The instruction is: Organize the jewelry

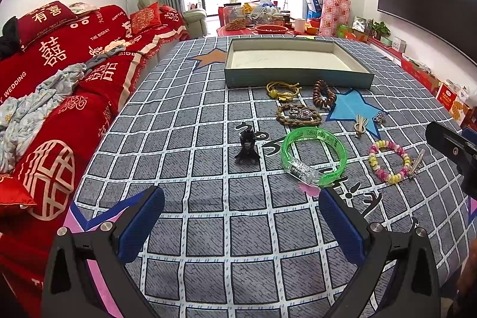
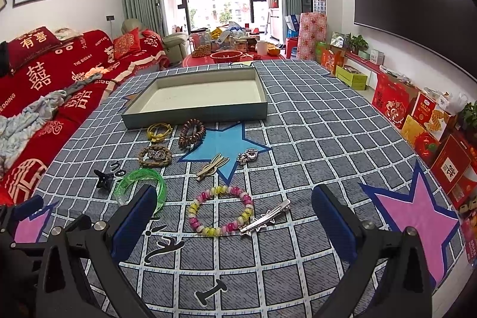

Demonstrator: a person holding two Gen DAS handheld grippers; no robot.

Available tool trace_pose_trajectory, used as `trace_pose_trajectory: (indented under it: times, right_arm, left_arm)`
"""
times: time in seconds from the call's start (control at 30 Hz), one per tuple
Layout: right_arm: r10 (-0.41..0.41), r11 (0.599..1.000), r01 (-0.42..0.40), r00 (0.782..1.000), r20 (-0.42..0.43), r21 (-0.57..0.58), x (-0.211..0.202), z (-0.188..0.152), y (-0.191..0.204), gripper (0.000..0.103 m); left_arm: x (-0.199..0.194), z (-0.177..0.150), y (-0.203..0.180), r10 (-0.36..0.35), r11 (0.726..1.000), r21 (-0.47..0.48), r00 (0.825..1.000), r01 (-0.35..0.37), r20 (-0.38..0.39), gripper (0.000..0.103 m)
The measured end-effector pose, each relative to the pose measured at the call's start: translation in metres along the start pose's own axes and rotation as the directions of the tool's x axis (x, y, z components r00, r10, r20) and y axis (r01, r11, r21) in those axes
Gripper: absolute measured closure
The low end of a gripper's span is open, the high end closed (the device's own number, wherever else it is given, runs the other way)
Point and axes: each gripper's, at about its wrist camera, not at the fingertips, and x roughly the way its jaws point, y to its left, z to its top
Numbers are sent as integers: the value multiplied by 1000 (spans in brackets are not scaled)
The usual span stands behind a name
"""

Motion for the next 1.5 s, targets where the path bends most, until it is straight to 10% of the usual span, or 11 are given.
trace_pose_trajectory:
  times: [1.5]
  right_arm:
    - [9, 1000, -9, 1000, 1, 4, -1, 0, 2, 0]
  left_arm:
    - [1, -1, 0, -2, 1000, -2, 1000, 2, -4, 0]
